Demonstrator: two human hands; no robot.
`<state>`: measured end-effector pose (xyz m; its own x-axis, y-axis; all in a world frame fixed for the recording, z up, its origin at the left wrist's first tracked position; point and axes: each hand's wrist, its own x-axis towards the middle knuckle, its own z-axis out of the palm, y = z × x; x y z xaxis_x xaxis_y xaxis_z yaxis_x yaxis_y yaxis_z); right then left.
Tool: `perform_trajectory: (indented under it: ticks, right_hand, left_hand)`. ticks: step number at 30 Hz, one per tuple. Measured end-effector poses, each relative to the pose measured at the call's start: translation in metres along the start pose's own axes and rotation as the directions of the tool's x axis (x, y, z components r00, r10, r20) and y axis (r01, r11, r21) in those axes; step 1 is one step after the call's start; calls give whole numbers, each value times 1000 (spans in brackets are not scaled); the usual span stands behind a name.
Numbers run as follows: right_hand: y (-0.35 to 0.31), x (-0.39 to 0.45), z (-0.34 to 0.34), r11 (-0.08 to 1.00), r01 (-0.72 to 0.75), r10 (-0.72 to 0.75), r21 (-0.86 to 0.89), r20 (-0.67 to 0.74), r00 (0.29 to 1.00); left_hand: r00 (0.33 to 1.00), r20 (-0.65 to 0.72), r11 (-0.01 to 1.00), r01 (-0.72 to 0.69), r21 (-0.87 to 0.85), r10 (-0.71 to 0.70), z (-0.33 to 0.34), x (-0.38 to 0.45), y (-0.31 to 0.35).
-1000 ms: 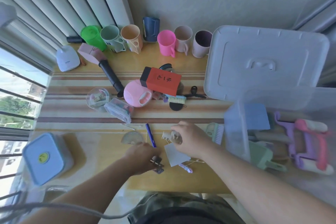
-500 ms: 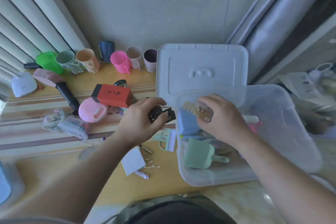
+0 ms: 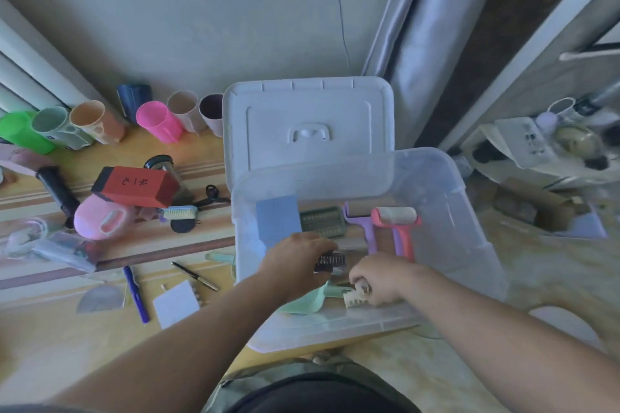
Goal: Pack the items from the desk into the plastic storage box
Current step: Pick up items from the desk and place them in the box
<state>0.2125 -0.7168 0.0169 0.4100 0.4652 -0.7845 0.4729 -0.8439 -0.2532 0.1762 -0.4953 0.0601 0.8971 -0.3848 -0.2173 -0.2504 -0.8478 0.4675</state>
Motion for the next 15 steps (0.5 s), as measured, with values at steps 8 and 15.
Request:
perform_trajectory:
  ticks: [8,15]
  right_hand:
    - [20,-39,-17,921,98,51,378,-364,930]
    - [5,-45,-13,942,270,-139,198,-502,854]
  left_hand:
    - [989,104,994,110,-4,-109,10,13,22]
    - [971,209,985,137,-104,-113,18,30,43]
